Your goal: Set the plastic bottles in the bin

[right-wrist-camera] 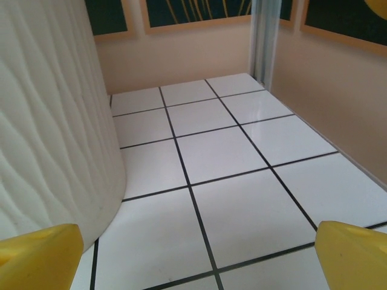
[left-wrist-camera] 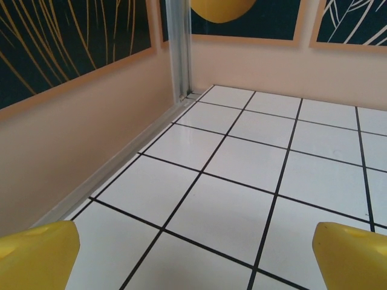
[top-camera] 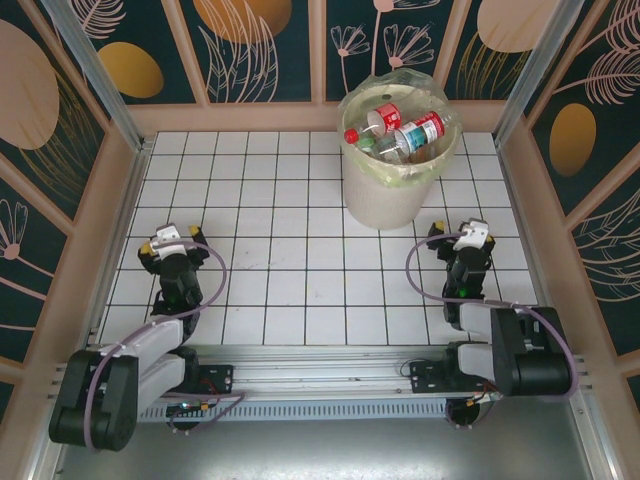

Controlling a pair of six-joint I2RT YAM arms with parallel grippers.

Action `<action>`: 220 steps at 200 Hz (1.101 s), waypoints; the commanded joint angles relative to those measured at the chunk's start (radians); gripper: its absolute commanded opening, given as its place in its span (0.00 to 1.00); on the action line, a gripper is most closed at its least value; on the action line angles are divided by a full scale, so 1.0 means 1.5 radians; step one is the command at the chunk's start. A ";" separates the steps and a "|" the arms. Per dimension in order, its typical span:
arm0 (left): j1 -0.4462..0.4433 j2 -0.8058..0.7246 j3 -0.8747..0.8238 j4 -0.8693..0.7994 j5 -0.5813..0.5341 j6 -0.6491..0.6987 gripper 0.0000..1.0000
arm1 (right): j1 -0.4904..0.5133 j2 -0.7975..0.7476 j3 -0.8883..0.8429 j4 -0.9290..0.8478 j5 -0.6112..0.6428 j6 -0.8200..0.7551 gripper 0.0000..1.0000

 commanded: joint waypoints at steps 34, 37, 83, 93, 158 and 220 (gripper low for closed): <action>0.056 0.030 -0.027 0.174 0.091 0.019 0.99 | -0.011 0.127 0.033 0.155 -0.036 0.013 0.99; 0.059 0.036 -0.029 0.181 0.093 0.018 0.99 | -0.011 0.131 0.034 0.155 -0.035 0.013 0.99; 0.079 0.159 -0.009 0.288 0.178 -0.022 0.99 | -0.012 0.193 0.060 0.166 -0.104 -0.014 0.99; 0.079 0.181 -0.006 0.315 0.196 -0.015 0.99 | -0.027 0.178 0.065 0.133 -0.137 -0.004 0.99; 0.080 0.328 0.034 0.386 0.238 0.000 0.99 | -0.042 0.185 0.078 0.114 -0.139 0.006 0.99; 0.080 0.313 0.063 0.307 0.252 0.009 0.99 | -0.042 0.181 0.067 0.130 -0.165 0.002 0.99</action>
